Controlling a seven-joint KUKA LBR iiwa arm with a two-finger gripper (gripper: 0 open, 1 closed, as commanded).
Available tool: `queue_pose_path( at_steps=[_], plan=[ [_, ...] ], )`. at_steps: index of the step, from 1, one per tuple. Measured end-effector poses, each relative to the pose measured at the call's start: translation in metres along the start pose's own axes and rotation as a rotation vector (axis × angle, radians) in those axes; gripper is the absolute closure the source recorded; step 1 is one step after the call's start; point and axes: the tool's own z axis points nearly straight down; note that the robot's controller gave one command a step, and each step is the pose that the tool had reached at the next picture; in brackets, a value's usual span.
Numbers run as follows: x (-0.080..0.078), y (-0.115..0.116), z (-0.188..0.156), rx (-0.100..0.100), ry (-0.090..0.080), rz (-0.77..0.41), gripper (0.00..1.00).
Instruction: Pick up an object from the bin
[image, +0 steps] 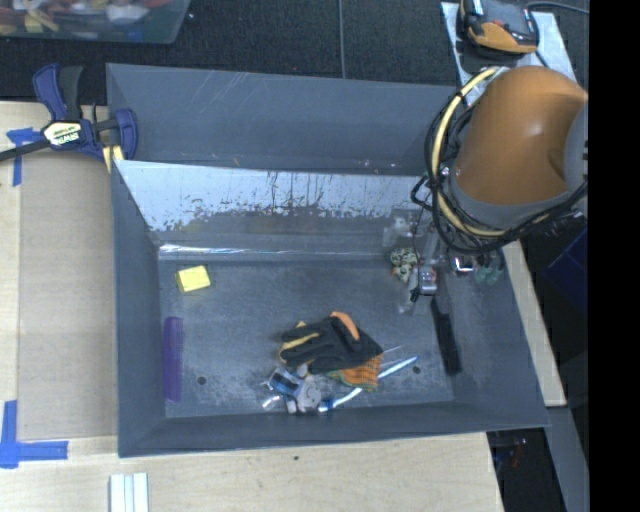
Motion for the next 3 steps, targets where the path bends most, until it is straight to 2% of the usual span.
queue_pose_path(
  at_steps=[1, 2, 3],
  plan=[
    [-0.002, 0.000, -0.004, 0.000, -0.007, -0.001, 0.00],
    [0.015, 0.041, 0.081, -0.001, -0.012, 0.058, 0.00],
    [0.032, 0.071, 0.071, 0.001, -0.019, 0.149, 0.00]
  ],
)
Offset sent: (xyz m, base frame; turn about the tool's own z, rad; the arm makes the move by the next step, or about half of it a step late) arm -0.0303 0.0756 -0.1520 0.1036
